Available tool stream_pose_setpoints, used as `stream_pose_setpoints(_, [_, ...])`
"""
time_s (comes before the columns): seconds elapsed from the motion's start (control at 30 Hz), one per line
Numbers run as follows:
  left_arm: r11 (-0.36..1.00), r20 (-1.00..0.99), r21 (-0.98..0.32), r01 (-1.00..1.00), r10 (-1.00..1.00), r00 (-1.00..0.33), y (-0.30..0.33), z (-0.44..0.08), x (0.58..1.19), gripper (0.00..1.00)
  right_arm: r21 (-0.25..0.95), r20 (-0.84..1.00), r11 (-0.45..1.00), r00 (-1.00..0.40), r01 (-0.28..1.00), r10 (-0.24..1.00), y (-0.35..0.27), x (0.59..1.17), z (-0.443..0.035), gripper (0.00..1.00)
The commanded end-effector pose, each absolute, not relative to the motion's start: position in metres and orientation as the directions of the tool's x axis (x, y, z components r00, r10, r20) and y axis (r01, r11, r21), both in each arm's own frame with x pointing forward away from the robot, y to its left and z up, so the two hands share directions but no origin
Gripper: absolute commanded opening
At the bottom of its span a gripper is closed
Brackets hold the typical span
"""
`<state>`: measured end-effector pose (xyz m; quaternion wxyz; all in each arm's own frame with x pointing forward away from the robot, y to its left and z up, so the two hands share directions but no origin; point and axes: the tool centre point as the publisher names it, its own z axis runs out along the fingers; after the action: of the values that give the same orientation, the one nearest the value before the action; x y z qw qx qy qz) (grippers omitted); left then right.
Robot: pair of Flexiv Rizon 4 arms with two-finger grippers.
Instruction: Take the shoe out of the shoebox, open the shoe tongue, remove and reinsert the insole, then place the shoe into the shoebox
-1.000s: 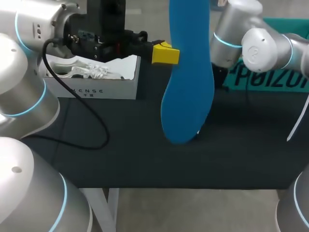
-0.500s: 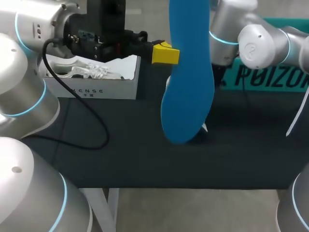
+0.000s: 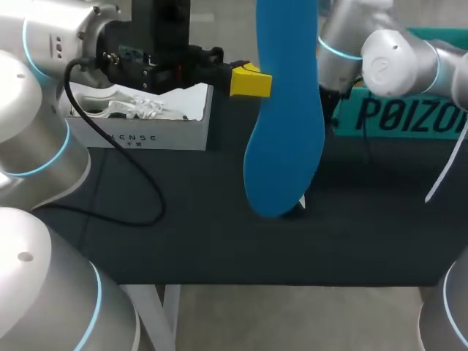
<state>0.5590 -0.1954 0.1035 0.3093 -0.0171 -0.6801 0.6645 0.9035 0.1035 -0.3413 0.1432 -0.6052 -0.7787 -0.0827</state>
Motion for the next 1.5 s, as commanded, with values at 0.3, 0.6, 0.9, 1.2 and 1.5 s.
stream_pose_setpoints(0.3, [0.116, 0.398, -0.914, -0.388, 0.434, -0.808, -0.196, 0.103, 0.559, 0.0, 0.13, 0.505, 0.279, -0.305, 0.952, 0.807, 0.081, 0.892, -0.312, 1.0])
stream_pose_setpoints(0.6, [0.116, 0.398, -0.914, -0.388, 0.434, -0.808, -0.196, 0.103, 0.559, 0.0, -0.027, 0.925, 0.076, -0.004, 0.997, 0.379, 0.057, 0.889, -0.216, 1.0])
stream_pose_setpoints(0.9, [0.116, 0.398, -0.914, -0.388, 0.434, -0.808, -0.196, 0.103, 0.559, 0.0, -0.042, 0.997, 0.014, 0.041, 0.999, 0.072, 0.045, 0.871, -0.129, 1.0])
stream_pose_setpoints(1.2, [0.116, 0.398, -0.914, -0.388, 0.434, -0.808, -0.196, 0.103, 0.559, 0.0, -0.033, 0.999, -0.026, 0.034, 0.999, 0.038, 0.049, 0.871, -0.113, 1.0])
stream_pose_setpoints(1.5, [0.116, 0.398, -0.914, -0.388, 0.434, -0.808, -0.196, 0.103, 0.559, 0.0, 0.026, 0.996, -0.016, -0.025, 1.0, 0.083, 0.05, 0.872, -0.098, 1.0])
